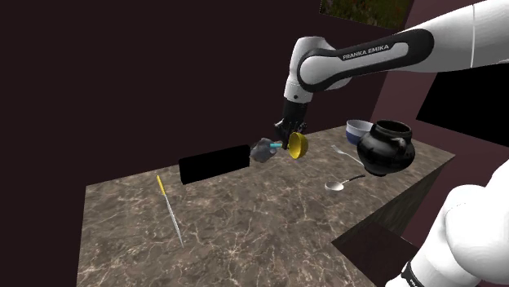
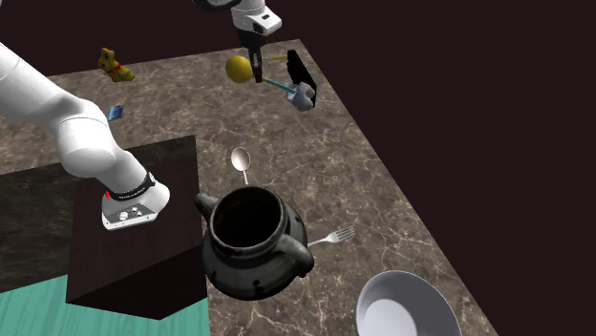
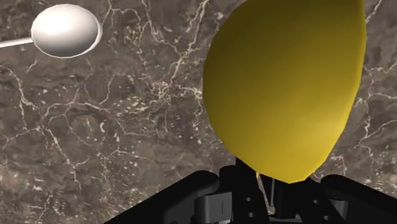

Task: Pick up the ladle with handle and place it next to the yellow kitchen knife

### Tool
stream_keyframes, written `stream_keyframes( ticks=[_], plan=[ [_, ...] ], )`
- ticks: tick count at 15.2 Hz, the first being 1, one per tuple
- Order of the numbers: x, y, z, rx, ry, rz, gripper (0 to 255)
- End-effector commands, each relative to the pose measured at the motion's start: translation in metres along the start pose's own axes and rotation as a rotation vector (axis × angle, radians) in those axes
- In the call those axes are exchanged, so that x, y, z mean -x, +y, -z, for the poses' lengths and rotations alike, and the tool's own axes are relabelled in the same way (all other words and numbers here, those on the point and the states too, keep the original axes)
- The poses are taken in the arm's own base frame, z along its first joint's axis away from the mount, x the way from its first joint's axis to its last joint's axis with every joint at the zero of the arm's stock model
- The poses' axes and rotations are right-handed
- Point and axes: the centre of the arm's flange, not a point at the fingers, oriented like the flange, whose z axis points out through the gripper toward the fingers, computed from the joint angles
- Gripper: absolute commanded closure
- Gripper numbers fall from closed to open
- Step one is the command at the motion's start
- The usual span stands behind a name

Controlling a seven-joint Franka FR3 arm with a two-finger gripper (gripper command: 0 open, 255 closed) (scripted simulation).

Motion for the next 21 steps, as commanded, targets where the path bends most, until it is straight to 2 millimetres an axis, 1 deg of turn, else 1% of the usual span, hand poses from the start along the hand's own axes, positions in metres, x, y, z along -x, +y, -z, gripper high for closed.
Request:
stream_keyframes(
  ticks=[1,21],
  plan=[
    [0.015,-0.024,-0.002,-0.001,0.001,0.000,255],
    [0.142,-0.255,-0.013,-0.001,0.001,0.000,255]
  ],
)
